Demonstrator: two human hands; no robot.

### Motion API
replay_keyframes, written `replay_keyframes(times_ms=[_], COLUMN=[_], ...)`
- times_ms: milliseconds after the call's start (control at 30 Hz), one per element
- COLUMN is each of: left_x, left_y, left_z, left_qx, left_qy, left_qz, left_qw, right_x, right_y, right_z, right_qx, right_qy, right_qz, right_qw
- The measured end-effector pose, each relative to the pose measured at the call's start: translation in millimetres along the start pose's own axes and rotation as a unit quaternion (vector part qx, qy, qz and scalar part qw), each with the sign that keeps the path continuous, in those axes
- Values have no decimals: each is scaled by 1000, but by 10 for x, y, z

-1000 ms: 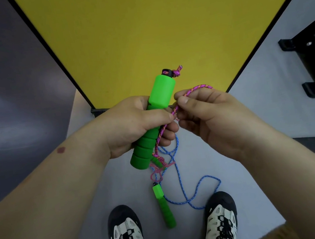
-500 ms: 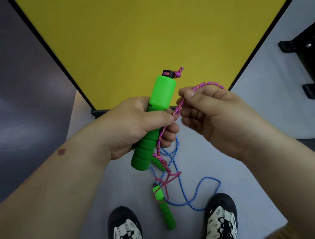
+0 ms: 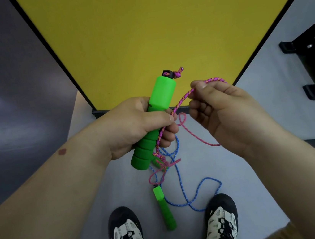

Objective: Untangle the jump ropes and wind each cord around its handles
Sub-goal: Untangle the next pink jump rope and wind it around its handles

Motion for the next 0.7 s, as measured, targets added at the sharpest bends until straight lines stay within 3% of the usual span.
replay_keyframes(times_ms=[167, 533, 700], left_x=[0, 2, -3], left_y=[-23, 1, -15], left_z=[-3, -7, 6], left_qx=[0, 4, 4], left_qy=[5, 9, 7], left_qz=[0, 3, 4], left_qw=[1000, 1000, 1000], right_x=[-81, 1, -27], right_y=[-184, 39, -33], right_z=[98, -23, 28], right_qx=[-65, 2, -6], right_qy=[-13, 23, 4], right_qz=[-102, 31, -10], right_qw=[993, 999, 1000])
Point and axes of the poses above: each hand's wrist, its own x-axis towards the middle knuckle, its own y-axis out of the back of the hand, z = x × y, the point moved 6 cm from there along x, towards the middle knuckle, and after that the axes turned 9 degrees about -x, right-handed, at the moved point
